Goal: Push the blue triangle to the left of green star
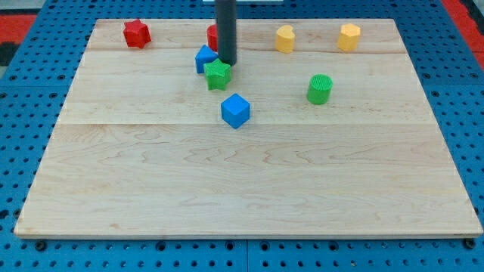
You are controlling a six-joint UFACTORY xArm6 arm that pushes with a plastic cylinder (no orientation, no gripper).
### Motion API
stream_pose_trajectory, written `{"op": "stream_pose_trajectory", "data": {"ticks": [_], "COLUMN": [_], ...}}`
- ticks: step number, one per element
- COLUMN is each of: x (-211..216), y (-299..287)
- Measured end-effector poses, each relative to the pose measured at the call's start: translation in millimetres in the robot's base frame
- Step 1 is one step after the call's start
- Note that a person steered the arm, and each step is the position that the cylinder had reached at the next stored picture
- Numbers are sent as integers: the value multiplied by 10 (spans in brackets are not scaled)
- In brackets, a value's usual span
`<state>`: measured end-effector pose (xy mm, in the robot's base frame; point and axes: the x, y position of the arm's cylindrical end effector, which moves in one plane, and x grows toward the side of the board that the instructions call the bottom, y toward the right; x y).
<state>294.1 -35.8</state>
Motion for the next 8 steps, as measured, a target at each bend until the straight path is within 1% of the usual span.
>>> {"op": "stream_pose_trajectory", "data": {"ticks": [1, 2, 3, 4, 5, 6, 7, 8], "x": [-36, 22, -111, 36, 342, 120, 96, 154], "y": [-198, -66, -121, -738, -1132, -843, -789, -161]}}
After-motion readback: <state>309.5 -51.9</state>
